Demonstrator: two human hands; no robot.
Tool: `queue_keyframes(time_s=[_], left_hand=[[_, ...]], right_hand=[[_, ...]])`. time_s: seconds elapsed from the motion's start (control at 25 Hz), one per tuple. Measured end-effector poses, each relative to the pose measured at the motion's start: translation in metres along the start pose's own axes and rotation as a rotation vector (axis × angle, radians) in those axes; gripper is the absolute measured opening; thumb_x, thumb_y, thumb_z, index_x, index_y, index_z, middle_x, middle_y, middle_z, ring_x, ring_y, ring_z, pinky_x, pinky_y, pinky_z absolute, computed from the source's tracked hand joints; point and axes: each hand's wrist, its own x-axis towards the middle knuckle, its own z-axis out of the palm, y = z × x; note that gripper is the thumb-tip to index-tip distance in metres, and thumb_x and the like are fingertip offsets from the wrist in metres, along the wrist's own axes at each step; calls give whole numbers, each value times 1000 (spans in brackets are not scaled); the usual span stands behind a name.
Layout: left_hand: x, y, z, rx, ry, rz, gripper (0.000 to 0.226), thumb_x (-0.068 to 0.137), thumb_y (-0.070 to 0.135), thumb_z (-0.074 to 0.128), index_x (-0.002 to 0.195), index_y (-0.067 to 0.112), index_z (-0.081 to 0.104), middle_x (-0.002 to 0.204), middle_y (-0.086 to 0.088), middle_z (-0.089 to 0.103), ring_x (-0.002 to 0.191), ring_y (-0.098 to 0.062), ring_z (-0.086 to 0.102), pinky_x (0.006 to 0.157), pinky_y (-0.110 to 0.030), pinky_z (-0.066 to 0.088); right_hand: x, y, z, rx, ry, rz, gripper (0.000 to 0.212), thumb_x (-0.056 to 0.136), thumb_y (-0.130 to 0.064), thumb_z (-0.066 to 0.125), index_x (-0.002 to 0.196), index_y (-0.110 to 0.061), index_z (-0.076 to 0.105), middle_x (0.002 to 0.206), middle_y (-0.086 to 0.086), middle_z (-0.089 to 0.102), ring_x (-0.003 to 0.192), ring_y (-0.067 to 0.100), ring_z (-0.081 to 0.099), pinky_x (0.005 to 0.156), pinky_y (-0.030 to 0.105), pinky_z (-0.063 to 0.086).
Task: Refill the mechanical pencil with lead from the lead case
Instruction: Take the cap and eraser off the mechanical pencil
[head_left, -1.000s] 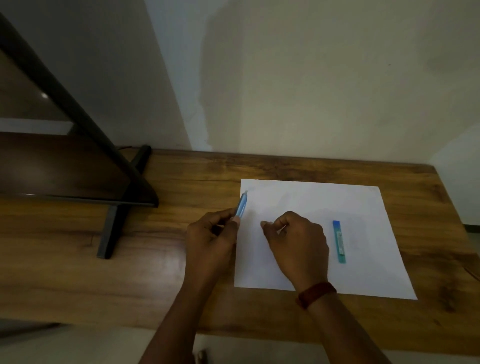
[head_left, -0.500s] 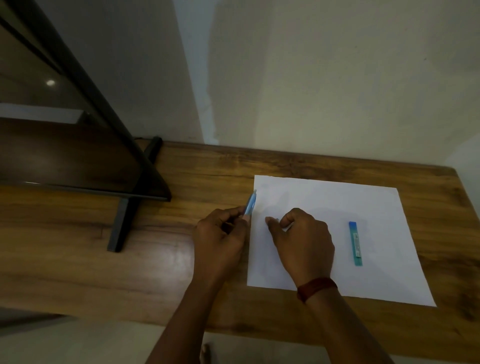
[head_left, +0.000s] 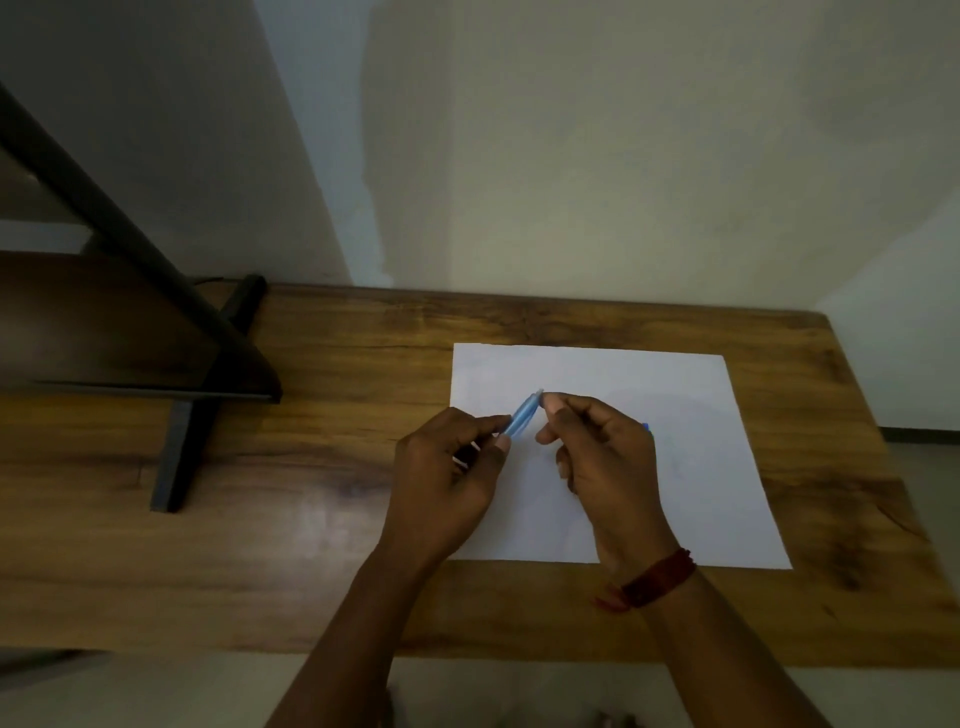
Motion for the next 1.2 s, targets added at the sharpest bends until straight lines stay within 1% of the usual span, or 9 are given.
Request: queue_keyframes(time_s=[0.12,0.32,0.44,0.52,0.68,0.76,0.88,1.04,1.2], left_hand=[[-1,9,8,29,-55,76,22,87,10,67,107,14,73,87,8,65,80,-8,61,61,-8,47],[-2,17,13,58,-112,98,21,86,12,69,105,16,73,86,6,66,74,-7,61,60,-10,48],[-2,20,18,72,-172,110,20,85,11,69,104,15,74,86,7,64,75,-8,60,62,-6,46],[-3,21,18,82,-188,104,19,85,11,69,103,14,74,86,7,63,75,-7,59,63,-4,44],[0,10,3,86,-101,70,20,85,9,69,104,13,73,88,5,65,76,-7,60,61,-6,45],[4,2,-5,64,-20,-18,20,87,12,67,107,17,72,92,5,66,78,-6,61,62,-9,48],[9,-7,-10,-113,119,-225,19,91,17,62,107,23,70,91,6,69,76,-6,64,60,-16,53],[11,-11,-11,-273,175,-296,21,92,14,60,110,14,70,82,1,69,66,-7,65,55,-19,54],[12,-14,-13,-394,187,-343,20,92,11,60,109,10,70,75,0,69,61,-9,62,55,-23,54]], right_hand=[[-1,1,-17,106,-24,21,12,89,-26,61,92,-22,72,68,-4,69,50,3,52,47,15,43],[-1,6,-37,136,-16,15,11,90,-20,61,85,-22,71,69,-3,69,50,6,53,46,15,43],[-4,12,-43,24,81,-60,13,90,-21,61,80,-25,69,70,-8,68,58,5,57,54,17,48],[-2,14,-43,-6,153,-92,12,91,-21,59,82,-22,67,76,-6,69,66,8,60,64,24,52],[9,11,-33,-58,177,-132,11,91,-21,58,86,-19,68,76,-3,69,69,7,63,70,32,54],[9,12,-21,-156,92,-149,12,90,-23,60,81,-18,67,70,-5,67,66,3,63,65,24,51],[2,17,-3,-461,0,-261,14,87,-30,64,75,-23,61,65,-12,61,63,7,60,61,12,42],[-6,24,12,-759,-81,-374,19,86,-40,63,81,-21,63,68,-9,60,59,7,54,61,17,42],[-10,24,20,-889,-63,-441,23,88,-40,59,80,-19,63,67,-4,62,56,6,48,53,11,29]])
